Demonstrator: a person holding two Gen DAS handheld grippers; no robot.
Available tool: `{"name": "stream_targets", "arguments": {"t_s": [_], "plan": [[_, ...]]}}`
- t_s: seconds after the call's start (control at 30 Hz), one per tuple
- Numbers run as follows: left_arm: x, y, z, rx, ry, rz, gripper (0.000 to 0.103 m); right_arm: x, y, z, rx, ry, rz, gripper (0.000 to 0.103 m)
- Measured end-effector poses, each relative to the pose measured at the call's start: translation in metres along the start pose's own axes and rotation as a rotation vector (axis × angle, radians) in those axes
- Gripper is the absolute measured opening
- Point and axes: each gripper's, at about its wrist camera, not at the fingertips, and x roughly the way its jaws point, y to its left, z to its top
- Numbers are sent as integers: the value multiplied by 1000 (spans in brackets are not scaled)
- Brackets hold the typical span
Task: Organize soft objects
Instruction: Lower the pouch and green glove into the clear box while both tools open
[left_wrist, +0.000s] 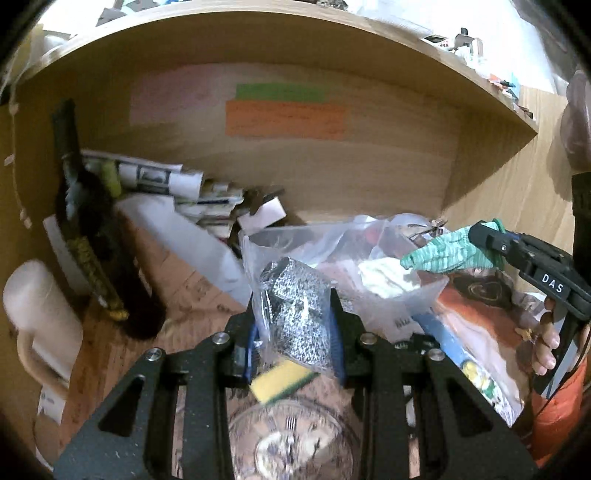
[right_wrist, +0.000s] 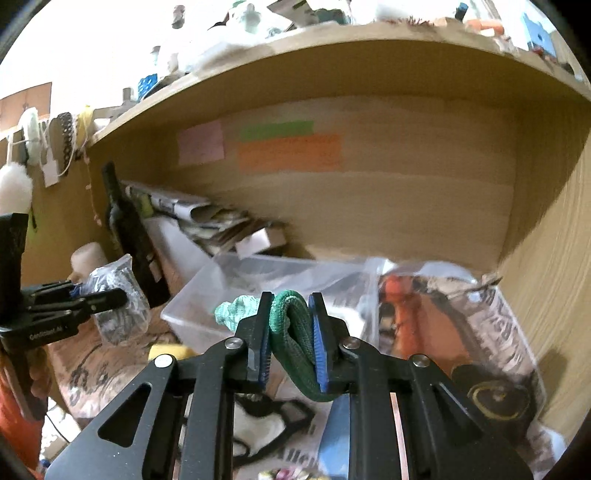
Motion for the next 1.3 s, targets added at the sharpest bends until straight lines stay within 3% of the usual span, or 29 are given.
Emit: {"name": "stream_targets", "arguments": {"t_s": [0.2,0.4,0.83,1.07,1.17,1.3], "plan": [[30,-4,15,16,8,10,31,20,-5,14,-17,-7,-22,17],[75,-6,20,12,79,6,31,48,3,19,-63,39,-4,17],[145,-11,12,39,230,-4,31,109,17,-1,-158,245,3,17],[152,-19,5,81,263,8,32,125,14,-13,-169,342,3,17],[144,-20,3,84,256,-3,40,126,13,-18,-172,364,2,19],[132,-21,2,82,236,-5,57,120,9,-19,-170,363,-4,36]]}}
